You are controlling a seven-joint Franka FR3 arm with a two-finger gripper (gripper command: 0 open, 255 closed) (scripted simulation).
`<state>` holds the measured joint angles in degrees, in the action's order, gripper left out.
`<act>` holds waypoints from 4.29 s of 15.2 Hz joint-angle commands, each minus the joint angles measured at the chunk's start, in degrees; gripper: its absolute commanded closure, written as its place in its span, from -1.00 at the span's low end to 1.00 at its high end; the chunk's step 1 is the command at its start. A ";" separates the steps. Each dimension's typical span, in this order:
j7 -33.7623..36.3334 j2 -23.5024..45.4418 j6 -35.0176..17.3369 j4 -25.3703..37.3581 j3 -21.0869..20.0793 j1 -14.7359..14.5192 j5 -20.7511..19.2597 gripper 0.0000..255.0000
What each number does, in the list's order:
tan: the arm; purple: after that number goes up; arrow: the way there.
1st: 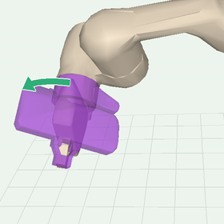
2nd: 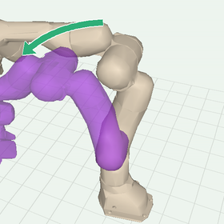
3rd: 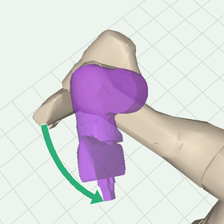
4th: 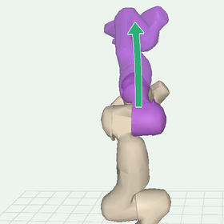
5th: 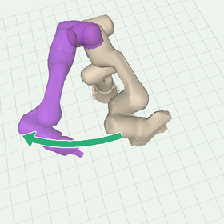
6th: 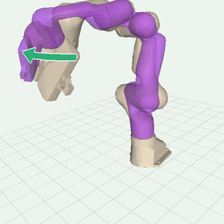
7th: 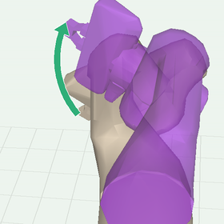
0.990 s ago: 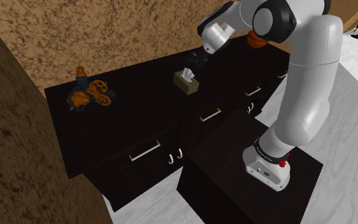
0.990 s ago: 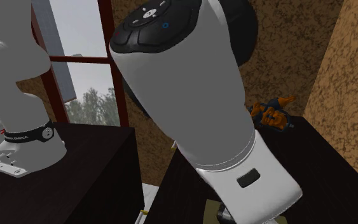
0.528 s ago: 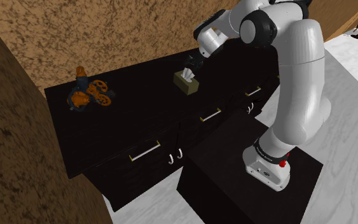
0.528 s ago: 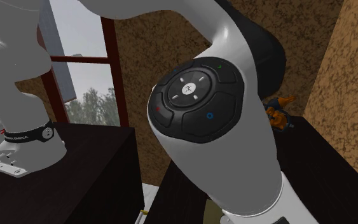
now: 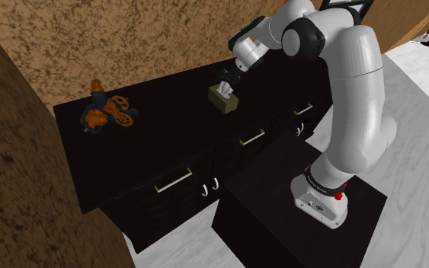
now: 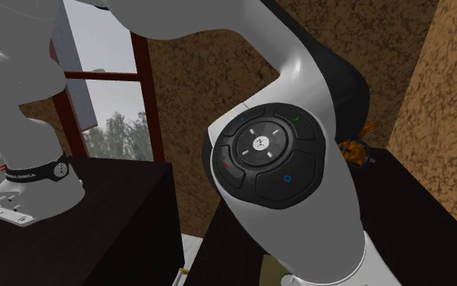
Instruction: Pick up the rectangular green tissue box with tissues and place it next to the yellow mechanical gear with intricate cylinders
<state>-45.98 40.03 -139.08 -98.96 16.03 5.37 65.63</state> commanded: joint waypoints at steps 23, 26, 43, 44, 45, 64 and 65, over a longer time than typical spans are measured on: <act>4.75 -5.47 2.61 -1.50 2.36 -1.65 -4.34 1.00; 6.22 -7.00 3.48 -1.71 3.05 -2.12 -5.70 1.00; 14.68 -14.57 9.18 -0.84 6.57 -4.34 -13.39 1.00; 15.17 -14.95 9.57 -0.67 6.75 -4.44 -13.82 1.00; 15.66 -15.32 9.95 -0.49 6.92 -4.54 -14.26 1.00; 24.57 -20.71 18.45 5.55 9.49 -5.58 -21.40 1.00; 25.01 -20.89 18.97 6.02 9.58 -5.59 -21.70 1.00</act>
<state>-21.32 19.35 -120.65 -93.34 25.49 -0.26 44.22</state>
